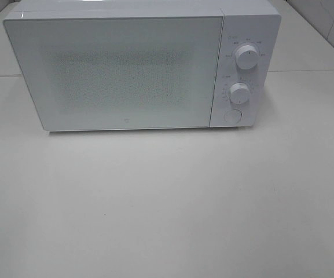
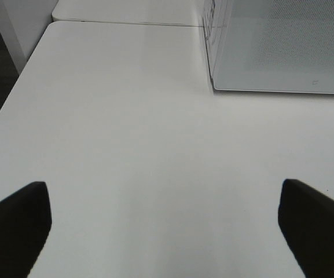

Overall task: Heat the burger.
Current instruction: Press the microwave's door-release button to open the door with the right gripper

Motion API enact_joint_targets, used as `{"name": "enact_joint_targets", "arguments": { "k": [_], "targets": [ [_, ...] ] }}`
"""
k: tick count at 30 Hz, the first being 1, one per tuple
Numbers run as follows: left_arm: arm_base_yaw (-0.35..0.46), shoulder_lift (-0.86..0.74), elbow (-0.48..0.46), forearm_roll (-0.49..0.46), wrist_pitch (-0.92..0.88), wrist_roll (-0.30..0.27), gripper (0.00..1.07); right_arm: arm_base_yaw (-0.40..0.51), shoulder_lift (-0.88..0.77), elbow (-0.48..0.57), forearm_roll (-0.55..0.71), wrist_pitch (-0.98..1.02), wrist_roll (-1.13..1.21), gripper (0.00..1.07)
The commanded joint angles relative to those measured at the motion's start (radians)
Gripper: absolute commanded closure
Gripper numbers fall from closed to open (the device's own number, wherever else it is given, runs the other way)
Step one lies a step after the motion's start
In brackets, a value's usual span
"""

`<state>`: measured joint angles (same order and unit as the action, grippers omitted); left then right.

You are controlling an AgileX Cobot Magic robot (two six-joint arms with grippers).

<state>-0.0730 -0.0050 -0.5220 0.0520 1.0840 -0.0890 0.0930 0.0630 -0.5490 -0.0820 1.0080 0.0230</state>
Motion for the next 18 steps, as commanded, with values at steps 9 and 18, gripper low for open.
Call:
{"name": "enact_joint_targets", "arguments": {
  "k": [9,18],
  "targets": [
    [0.002,-0.015,0.003,0.0,-0.013,-0.003,0.07,-0.081,-0.097,0.06,0.113,-0.05,-0.03,0.32],
    [0.002,-0.015,0.003,0.0,-0.013,-0.003,0.07,-0.081,-0.097,0.06,0.113,-0.05,-0.03,0.35]
  ]
}}
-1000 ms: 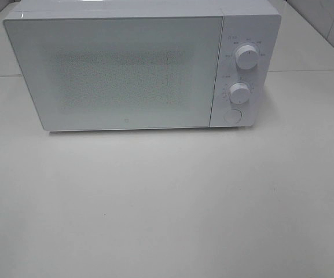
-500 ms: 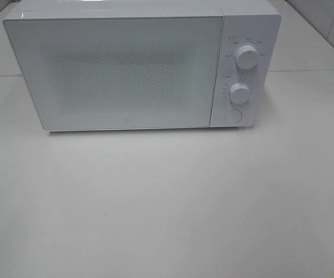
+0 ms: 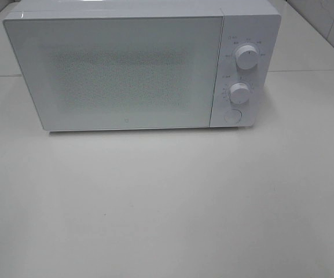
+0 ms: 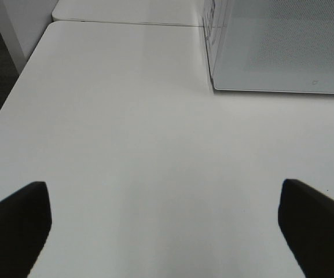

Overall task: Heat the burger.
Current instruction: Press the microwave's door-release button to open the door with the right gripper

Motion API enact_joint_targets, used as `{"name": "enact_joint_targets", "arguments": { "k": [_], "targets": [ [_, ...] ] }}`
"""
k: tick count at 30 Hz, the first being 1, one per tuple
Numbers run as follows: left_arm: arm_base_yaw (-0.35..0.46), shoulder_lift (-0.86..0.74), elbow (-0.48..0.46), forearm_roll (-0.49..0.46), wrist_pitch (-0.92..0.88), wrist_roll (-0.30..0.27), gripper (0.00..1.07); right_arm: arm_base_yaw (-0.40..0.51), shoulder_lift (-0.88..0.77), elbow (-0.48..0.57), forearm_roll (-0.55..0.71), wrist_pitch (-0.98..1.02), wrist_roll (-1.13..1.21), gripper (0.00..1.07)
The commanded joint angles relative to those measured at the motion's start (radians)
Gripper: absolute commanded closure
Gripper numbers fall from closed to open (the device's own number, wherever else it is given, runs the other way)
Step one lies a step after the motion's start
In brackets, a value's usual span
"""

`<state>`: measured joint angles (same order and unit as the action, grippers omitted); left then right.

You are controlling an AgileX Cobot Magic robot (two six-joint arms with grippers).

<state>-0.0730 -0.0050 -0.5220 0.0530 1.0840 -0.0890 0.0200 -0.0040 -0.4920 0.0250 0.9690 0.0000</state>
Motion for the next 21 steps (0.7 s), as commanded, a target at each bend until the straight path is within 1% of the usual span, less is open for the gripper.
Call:
{"name": "enact_joint_targets", "arguments": {
  "k": [1,9,11,12,13,14,16,21],
  "targets": [
    [0.002,-0.015,0.003,-0.001,-0.013,-0.003,0.07,-0.008,-0.03,0.003,0.006,-0.011,-0.007,0.35],
    [0.002,-0.015,0.003,-0.001,-0.013,-0.003,0.07,-0.008,-0.03,0.002,0.005,-0.011,-0.007,0.34],
    [0.002,-0.015,0.003,-0.001,-0.013,-0.003,0.07,-0.008,-0.03,0.002,0.004,-0.011,-0.007,0.28],
    [0.002,-0.015,0.003,-0.001,-0.013,-0.003,0.07,-0.008,-0.03,0.002,0.004,-0.011,-0.007,0.28],
    [0.002,-0.015,0.003,-0.001,-0.013,-0.003,0.07,-0.008,-0.03,0.001,0.004,-0.013,-0.008,0.24],
    [0.002,-0.015,0.003,-0.001,-0.013,-0.003,0.07,-0.008,-0.03,-0.001,0.004,-0.014,-0.008,0.22],
    [0.002,-0.015,0.003,-0.001,-0.013,-0.003,0.07,-0.008,-0.026,-0.01,0.003,-0.026,-0.008,0.2],
    [0.002,-0.015,0.003,-0.001,-0.013,-0.003,0.07,-0.008,0.025,-0.034,0.003,-0.068,-0.013,0.21]
  ]
}}
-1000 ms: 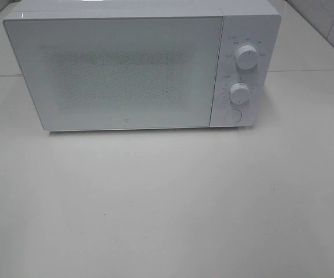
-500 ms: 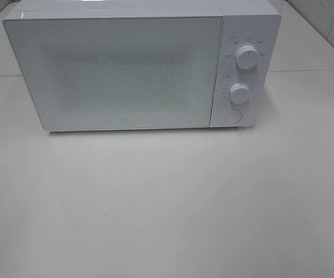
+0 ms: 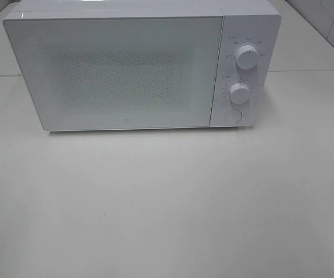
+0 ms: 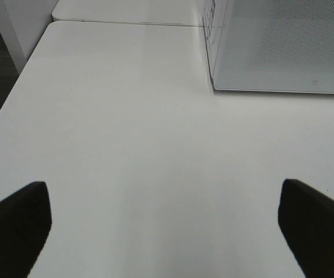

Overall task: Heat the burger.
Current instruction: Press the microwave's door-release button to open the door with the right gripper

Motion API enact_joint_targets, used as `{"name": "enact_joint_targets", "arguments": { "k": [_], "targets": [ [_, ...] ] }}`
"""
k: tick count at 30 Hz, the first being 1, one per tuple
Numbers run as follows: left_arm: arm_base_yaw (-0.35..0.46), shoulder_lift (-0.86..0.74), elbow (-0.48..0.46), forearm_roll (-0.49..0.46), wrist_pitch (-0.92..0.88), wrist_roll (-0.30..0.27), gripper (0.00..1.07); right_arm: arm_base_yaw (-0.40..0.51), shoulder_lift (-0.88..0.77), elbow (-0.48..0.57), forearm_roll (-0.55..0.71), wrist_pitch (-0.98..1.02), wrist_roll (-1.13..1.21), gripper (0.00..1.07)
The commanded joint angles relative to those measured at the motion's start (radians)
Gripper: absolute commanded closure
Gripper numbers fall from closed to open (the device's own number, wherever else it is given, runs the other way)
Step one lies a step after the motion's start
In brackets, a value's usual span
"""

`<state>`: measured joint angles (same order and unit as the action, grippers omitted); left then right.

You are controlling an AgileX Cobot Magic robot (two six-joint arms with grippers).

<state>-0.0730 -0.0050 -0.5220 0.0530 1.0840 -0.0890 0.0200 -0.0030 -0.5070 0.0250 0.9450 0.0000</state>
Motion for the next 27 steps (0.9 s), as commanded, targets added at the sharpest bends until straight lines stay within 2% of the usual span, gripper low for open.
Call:
{"name": "enact_joint_targets", "arguments": {
  "k": [1,14,16,19,24,27],
  "targets": [
    [0.002,-0.015,0.003,-0.001,-0.013,-0.003,0.07,-0.008,0.065,-0.022,0.003,-0.085,-0.013,0.22],
    [0.002,-0.015,0.003,-0.001,-0.013,-0.003,0.07,-0.008,0.341,-0.022,-0.025,-0.371,-0.013,0.3],
    [0.002,-0.015,0.003,-0.001,-0.013,-0.003,0.07,-0.008,0.44,-0.022,-0.031,-0.448,-0.012,0.32],
    [0.002,-0.015,0.003,0.0,-0.013,-0.003,0.06,-0.008,0.465,-0.022,-0.025,-0.467,-0.012,0.32],
    [0.002,-0.015,0.003,0.0,-0.013,-0.003,0.06,-0.008,0.634,-0.02,-0.031,-0.623,0.0,0.35],
    [0.002,-0.015,0.003,0.0,-0.013,-0.003,0.06,-0.008,0.657,-0.016,-0.031,-0.655,0.0,0.37]
  ]
}}
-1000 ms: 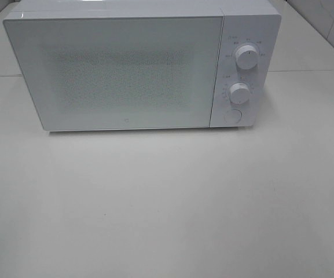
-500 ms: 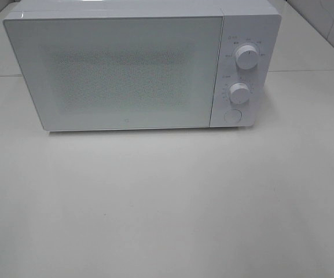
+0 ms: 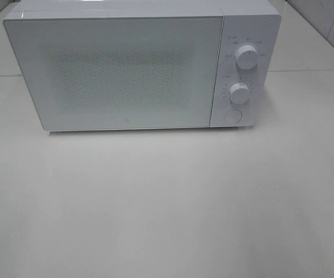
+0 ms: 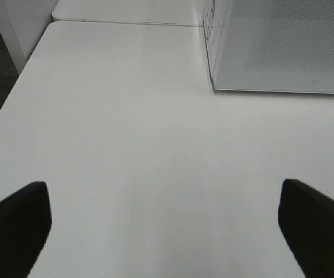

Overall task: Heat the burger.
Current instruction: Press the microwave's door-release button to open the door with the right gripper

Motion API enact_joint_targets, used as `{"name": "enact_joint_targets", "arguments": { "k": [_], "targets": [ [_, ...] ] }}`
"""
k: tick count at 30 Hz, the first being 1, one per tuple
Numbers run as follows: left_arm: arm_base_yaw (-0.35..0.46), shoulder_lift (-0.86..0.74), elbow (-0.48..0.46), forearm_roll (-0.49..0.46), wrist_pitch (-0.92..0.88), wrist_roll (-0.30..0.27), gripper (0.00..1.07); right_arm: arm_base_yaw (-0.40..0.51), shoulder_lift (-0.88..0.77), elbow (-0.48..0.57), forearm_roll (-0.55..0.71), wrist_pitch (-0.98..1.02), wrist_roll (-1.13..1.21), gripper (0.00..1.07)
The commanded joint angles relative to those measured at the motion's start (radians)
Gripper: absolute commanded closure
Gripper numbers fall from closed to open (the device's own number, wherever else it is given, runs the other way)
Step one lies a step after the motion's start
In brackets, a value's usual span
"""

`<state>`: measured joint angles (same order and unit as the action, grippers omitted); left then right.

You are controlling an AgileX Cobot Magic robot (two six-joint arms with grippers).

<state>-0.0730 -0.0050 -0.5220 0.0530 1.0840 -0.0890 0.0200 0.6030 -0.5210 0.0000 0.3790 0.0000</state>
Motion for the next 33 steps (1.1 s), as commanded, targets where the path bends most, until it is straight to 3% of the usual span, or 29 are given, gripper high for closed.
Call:
{"name": "enact_joint_targets", "arguments": {
  "k": [1,3,5,8,10,11,13,21,23,26,33],
  "targets": [
    [0.002,-0.015,0.003,0.0,-0.013,-0.003,0.06,-0.008,0.089,0.012,0.0,-0.152,0.018,0.42],
    [0.002,-0.015,0.003,0.001,-0.013,-0.003,0.06,-0.008,0.104,0.02,-0.006,-0.182,0.027,0.45],
    [0.002,-0.015,0.003,0.002,-0.013,-0.003,0.06,-0.005,0.169,0.064,-0.006,-0.321,0.099,0.65],
    [0.002,-0.015,0.003,0.002,-0.013,-0.003,0.06,-0.005,0.193,0.079,-0.006,-0.371,0.145,0.7],
    [0.002,-0.015,0.003,0.002,-0.013,-0.003,0.06,-0.005,0.225,0.098,-0.006,-0.442,0.229,0.93],
    [0.002,-0.015,0.003,0.002,-0.013,-0.003,0.06,-0.005,0.225,0.098,-0.006,-0.442,0.229,0.93],
    [0.002,-0.015,0.003,0.002,-0.013,-0.003,0.06,-0.005,0.255,0.121,-0.006,-0.526,0.32,1.07],
    [0.002,-0.015,0.003,0.002,-0.013,-0.003,0.06,-0.005,0.284,0.201,-0.012,-0.727,0.589,1.07],
    [0.002,-0.015,0.003,0.002,-0.013,-0.003,0.06,-0.005,0.306,0.263,-0.101,-0.847,0.847,1.07],
    [0.002,-0.015,0.003,0.002,-0.013,-0.003,0.06,-0.005,0.331,0.3,-0.168,-0.94,1.051,1.07],
    [0.002,-0.015,0.003,0.002,-0.013,-0.003,0.06,-0.005,0.424,0.322,-0.228,-1.002,1.363,1.07]
  ]
}}
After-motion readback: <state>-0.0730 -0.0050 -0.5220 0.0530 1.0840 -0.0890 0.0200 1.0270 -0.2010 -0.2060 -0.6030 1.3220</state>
